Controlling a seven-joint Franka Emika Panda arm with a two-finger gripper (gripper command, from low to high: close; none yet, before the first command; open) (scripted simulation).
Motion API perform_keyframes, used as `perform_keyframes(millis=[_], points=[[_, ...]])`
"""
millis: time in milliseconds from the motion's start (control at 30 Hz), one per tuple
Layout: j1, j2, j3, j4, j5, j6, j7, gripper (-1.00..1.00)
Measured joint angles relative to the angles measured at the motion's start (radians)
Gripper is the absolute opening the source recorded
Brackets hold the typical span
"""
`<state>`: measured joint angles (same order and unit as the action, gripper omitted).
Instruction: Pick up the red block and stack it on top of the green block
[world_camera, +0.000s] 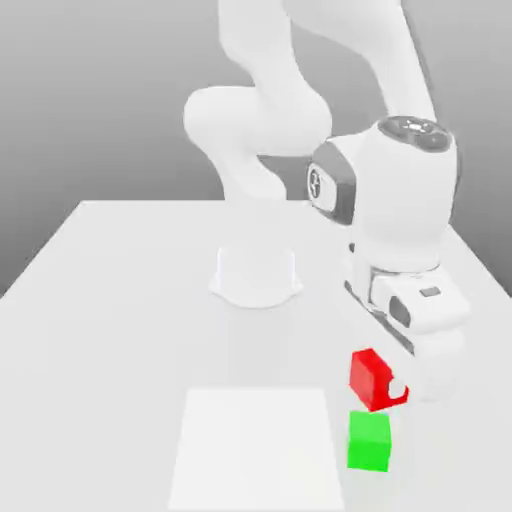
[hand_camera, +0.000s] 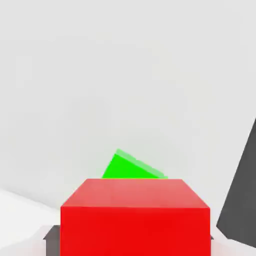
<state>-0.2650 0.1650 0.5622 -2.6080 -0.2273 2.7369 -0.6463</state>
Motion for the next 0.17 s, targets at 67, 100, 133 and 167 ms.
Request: perform_keyframes(millis=[67,100,133,167], points=[[0.044,0.063,-0.062,0.007,-0.090,0.047,0.063,1.00],[0.044,0.063,-0.062,0.007,-0.090,0.047,0.063,1.00],[0.044,0.063,-0.062,0.007,-0.090,0.047,0.063,1.00],[0.044,0.063,-0.062,0.007,-0.090,0.047,0.063,1.00]])
